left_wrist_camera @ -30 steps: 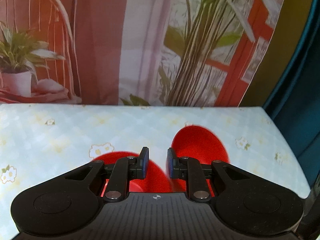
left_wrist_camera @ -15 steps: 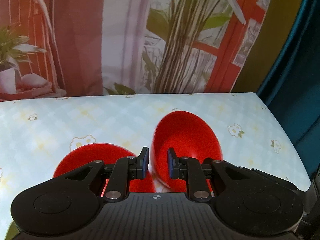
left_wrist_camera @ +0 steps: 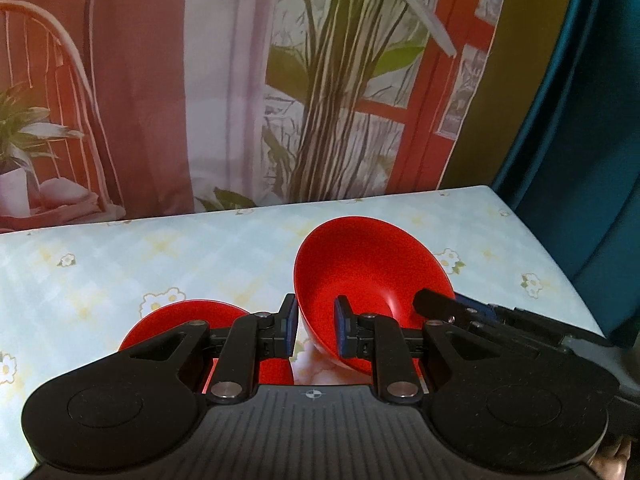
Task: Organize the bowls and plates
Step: 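Lower the red bowl into the other red bowl and open the left gripper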
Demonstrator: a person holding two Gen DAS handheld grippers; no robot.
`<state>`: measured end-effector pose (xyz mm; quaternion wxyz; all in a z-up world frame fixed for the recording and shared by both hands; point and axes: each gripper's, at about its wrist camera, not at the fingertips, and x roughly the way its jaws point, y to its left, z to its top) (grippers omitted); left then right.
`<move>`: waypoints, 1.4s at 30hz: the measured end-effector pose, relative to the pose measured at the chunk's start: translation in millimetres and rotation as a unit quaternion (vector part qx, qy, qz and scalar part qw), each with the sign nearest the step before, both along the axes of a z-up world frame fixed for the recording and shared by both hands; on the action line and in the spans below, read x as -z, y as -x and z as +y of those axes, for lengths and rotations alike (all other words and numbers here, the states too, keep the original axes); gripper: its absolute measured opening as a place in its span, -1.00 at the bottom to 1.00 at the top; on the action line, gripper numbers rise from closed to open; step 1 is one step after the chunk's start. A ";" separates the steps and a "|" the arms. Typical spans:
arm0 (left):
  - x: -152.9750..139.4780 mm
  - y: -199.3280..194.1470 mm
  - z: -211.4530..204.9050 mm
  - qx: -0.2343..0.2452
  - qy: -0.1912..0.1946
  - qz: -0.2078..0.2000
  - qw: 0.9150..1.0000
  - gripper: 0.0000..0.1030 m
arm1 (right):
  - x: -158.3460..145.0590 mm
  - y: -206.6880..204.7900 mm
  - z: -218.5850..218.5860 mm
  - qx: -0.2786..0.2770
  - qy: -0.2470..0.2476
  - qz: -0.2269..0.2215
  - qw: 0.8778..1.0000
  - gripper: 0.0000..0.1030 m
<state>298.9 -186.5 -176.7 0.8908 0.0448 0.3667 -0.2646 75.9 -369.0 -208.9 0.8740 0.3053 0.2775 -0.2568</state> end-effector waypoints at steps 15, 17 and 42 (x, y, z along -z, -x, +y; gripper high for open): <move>-24.9 8.7 40.6 -0.010 0.031 -0.012 0.999 -0.61 | -44.8 -14.2 27.6 -0.029 0.040 -0.003 0.999 -0.76; -27.4 10.2 47.1 -0.013 0.034 -0.013 0.999 -0.61 | -49.2 -17.9 32.2 -0.034 0.045 -0.002 0.998 -0.76; -25.6 9.3 106.2 -0.039 0.067 0.005 0.997 -0.61 | -67.4 -52.7 85.5 -0.084 0.073 0.026 0.993 -0.74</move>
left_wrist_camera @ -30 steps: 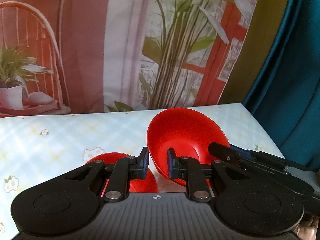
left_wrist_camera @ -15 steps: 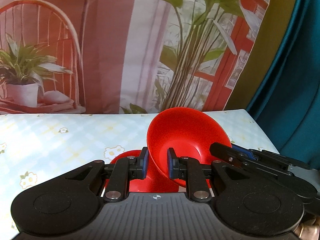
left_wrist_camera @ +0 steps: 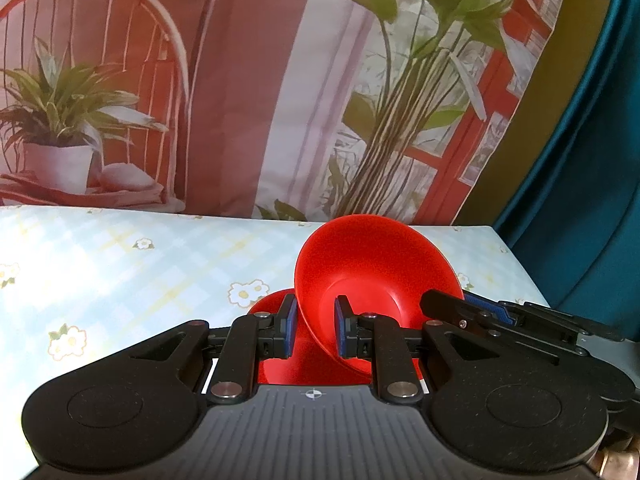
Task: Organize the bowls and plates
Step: 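Lower the red bowl into the other red bowl and open the left gripper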
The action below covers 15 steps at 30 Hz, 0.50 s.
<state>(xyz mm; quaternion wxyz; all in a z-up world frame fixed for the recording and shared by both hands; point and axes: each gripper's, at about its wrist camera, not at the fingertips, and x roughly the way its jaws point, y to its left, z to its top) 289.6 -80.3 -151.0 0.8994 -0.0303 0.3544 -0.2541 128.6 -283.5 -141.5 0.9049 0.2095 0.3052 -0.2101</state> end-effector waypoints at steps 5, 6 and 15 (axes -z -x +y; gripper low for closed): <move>3.6 -1.8 7.2 -0.005 0.008 0.007 1.000 -0.61 | 0.0 -6.7 5.7 -0.007 0.005 0.008 1.000 -0.74; 4.4 -1.6 8.7 -0.007 0.010 0.008 1.000 -0.61 | -0.1 -8.0 6.7 -0.008 0.006 0.009 1.000 -0.74; 9.2 -5.5 15.6 -0.012 0.019 0.015 1.000 -0.61 | 2.3 -17.4 11.3 -0.016 0.009 0.018 1.000 -0.74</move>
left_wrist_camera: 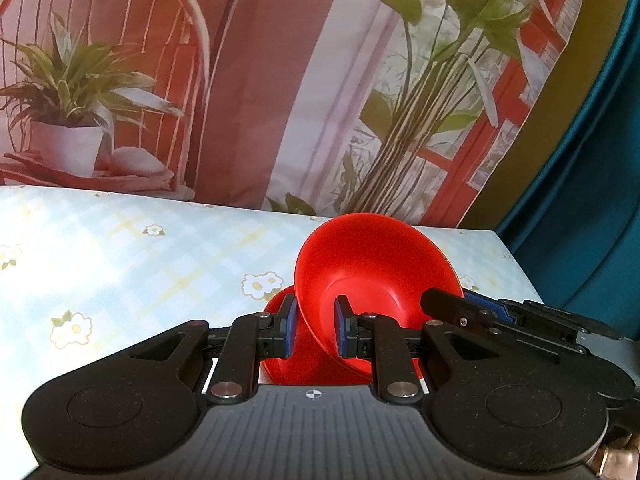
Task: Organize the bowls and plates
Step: 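Lower the red bowl into the other red bowl and open the left gripper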
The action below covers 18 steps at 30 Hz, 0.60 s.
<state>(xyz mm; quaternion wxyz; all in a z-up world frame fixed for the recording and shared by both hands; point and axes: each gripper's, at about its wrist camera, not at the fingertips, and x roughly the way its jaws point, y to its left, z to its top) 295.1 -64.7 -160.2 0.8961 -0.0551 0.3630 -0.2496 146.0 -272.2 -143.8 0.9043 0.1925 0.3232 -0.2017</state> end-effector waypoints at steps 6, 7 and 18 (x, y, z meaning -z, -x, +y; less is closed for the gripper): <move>6.6 -5.7 1.3 -0.009 -0.002 0.007 1.000 -0.61 | 6.9 -10.2 -0.7 -0.006 -0.001 0.007 1.000 -0.74; 8.2 -6.5 1.4 -0.010 -0.002 0.009 1.000 -0.61 | 8.1 -11.8 -0.6 -0.007 0.000 0.008 1.000 -0.74; 25.7 -12.0 3.3 -0.006 -0.017 0.028 0.999 -0.61 | 29.0 -17.6 1.6 -0.013 -0.014 0.031 0.999 -0.74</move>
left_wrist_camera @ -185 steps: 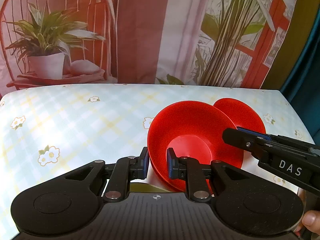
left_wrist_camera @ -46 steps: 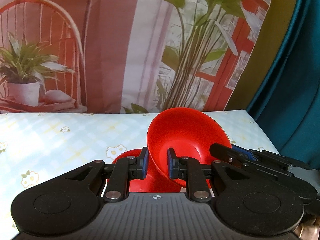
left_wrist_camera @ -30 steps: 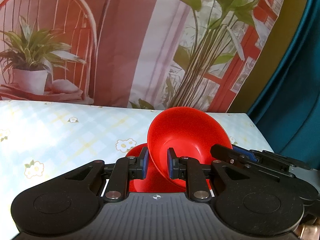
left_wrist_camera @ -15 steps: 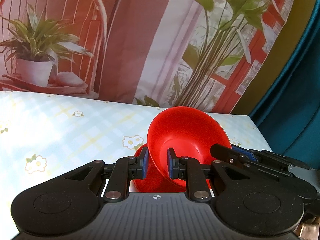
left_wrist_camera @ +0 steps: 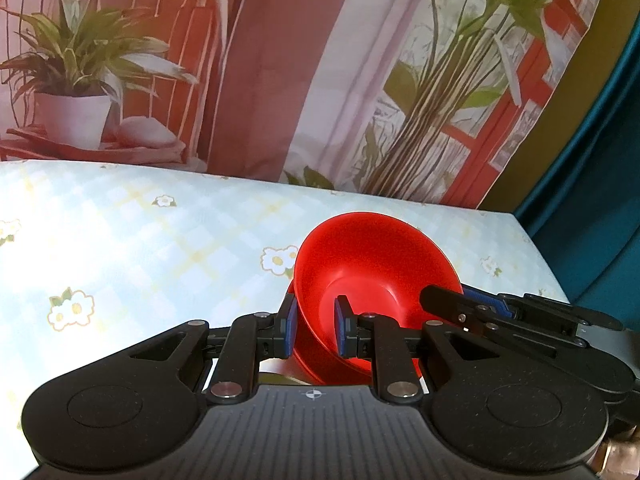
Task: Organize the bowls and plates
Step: 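Lower the red bowl into the other red bowl and open the left gripper, then close the left gripper on the rim of the nested red bowls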
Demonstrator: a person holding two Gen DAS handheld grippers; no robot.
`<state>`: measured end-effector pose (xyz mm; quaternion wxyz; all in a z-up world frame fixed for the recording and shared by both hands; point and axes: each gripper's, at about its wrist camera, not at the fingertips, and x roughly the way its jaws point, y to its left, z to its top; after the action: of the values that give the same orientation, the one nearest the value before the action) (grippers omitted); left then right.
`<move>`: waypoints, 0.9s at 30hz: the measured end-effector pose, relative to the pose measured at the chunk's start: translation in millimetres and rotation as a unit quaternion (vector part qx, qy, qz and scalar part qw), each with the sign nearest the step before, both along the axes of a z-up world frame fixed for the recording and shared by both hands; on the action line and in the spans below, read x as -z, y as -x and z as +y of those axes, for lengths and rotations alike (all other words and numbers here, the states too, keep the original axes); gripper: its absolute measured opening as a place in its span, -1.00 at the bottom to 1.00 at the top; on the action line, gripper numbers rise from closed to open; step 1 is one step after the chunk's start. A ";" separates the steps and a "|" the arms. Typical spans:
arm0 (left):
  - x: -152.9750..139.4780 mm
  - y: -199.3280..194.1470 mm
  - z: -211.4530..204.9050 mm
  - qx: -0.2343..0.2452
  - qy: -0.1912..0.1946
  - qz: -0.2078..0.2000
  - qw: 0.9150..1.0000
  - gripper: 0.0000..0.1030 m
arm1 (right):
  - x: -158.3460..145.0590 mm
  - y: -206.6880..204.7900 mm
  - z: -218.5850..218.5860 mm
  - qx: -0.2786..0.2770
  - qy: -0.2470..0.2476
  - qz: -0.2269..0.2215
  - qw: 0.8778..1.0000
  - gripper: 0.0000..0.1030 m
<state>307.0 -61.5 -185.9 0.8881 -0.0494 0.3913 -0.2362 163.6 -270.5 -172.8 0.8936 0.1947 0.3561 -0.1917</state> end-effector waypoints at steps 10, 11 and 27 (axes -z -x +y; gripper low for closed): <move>2.2 -2.0 -2.2 -0.003 -0.014 0.006 1.000 -0.61 | 8.4 -1.3 3.3 -0.007 0.003 0.009 1.000 -0.73; 2.4 -2.1 -1.3 -0.004 -0.015 0.005 1.000 -0.60 | 8.7 -1.6 2.2 -0.007 0.003 0.010 1.000 -0.71; -4.5 0.0 3.9 -0.015 -0.024 -0.006 1.000 -0.60 | 3.2 6.0 -2.8 0.004 0.014 0.005 1.000 -0.60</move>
<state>307.0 -57.6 -181.4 0.8948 -0.0325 0.3908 -0.2133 157.6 -273.3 -176.0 0.8937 0.1826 0.3567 -0.2016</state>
